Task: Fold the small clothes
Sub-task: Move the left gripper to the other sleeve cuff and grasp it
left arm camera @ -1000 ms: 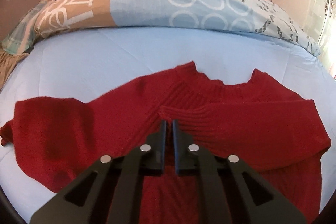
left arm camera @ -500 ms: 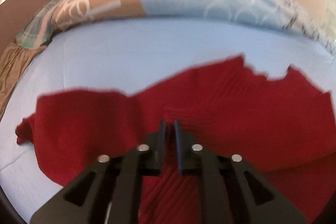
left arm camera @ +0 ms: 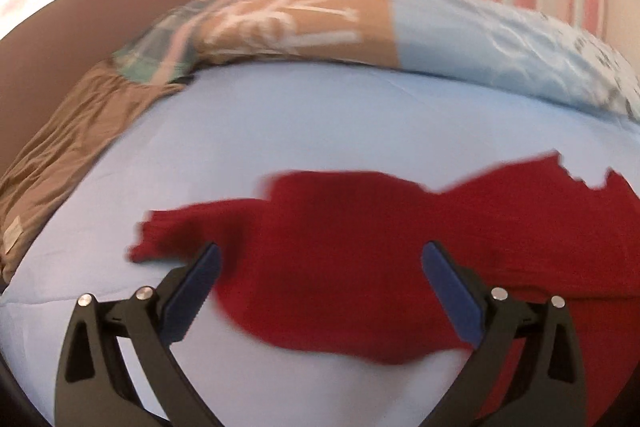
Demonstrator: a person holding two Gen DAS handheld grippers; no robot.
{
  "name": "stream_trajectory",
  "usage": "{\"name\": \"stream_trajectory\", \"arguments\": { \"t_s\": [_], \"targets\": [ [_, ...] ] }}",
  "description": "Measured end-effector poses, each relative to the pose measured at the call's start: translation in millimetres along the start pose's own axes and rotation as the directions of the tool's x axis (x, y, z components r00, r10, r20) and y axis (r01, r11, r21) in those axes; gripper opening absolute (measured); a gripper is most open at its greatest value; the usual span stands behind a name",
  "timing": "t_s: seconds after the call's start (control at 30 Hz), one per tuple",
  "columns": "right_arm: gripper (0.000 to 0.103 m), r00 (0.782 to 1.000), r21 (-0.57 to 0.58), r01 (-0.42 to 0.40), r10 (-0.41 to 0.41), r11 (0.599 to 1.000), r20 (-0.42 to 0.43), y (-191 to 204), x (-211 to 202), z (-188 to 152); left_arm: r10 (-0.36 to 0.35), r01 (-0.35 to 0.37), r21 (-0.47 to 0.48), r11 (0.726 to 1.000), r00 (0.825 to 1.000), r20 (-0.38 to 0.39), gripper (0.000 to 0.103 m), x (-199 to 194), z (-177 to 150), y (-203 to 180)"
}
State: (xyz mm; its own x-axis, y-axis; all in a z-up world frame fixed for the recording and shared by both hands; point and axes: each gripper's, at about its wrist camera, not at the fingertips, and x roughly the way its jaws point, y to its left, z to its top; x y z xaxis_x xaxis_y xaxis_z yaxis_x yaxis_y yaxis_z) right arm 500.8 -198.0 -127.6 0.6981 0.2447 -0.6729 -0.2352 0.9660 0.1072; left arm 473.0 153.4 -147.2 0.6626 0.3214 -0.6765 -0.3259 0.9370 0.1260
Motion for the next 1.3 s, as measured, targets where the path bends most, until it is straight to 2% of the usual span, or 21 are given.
{"name": "stream_trajectory", "arguments": {
  "t_s": [0.17,0.27,0.37,0.63,0.8,0.87,0.93,1.03,1.13,1.23,1.3],
  "targets": [
    [0.098,1.000,-0.048,-0.030,0.030,0.998,-0.007,32,-4,-2,0.013,-0.015,-0.179,0.984,1.000,-0.015,0.100,3,-4,109],
    [0.098,0.999,-0.065,-0.042,0.041,0.997,-0.006,44,-9,-6,0.029,-0.035,-0.229,0.973,0.999,-0.030,0.100,9,-9,149],
    [0.098,0.999,-0.075,-0.041,0.041,0.996,-0.007,49,-13,-9,0.033,-0.037,-0.227,0.973,0.999,-0.023,0.100,12,-12,170],
    [0.098,1.000,-0.087,-0.028,0.028,0.996,-0.003,48,-19,-12,-0.028,0.032,-0.089,0.996,0.999,0.037,0.100,24,-18,192],
    [0.098,1.000,-0.090,-0.030,0.030,0.995,-0.009,48,-19,-14,-0.030,0.027,-0.123,0.992,0.999,-0.024,0.100,53,-17,204],
    [0.098,0.999,-0.090,-0.033,0.032,0.995,-0.010,48,-19,-15,-0.030,0.022,-0.156,0.987,0.998,-0.049,0.095,65,-18,211],
    [0.098,0.999,-0.093,-0.034,0.033,0.995,-0.011,49,-18,-15,-0.049,0.038,-0.140,0.989,0.996,-0.074,0.089,75,-17,210],
    [0.098,0.999,-0.097,-0.033,0.032,0.995,-0.014,50,-15,-16,-0.087,0.071,-0.128,0.989,0.989,-0.120,0.087,94,-17,205],
    [0.098,0.999,-0.102,-0.035,0.033,0.994,-0.021,52,-13,-16,-0.182,0.153,-0.192,0.969,0.973,-0.145,0.086,108,-13,208],
    [0.098,0.998,-0.112,-0.051,0.048,0.992,-0.030,57,-8,-16,-0.186,0.161,-0.156,0.975,0.969,-0.160,0.085,112,-12,198],
    [0.098,0.998,-0.128,-0.057,0.054,0.990,-0.022,65,-8,-17,-0.186,0.169,-0.115,0.979,0.970,-0.159,0.075,110,-12,190]
  ]
}}
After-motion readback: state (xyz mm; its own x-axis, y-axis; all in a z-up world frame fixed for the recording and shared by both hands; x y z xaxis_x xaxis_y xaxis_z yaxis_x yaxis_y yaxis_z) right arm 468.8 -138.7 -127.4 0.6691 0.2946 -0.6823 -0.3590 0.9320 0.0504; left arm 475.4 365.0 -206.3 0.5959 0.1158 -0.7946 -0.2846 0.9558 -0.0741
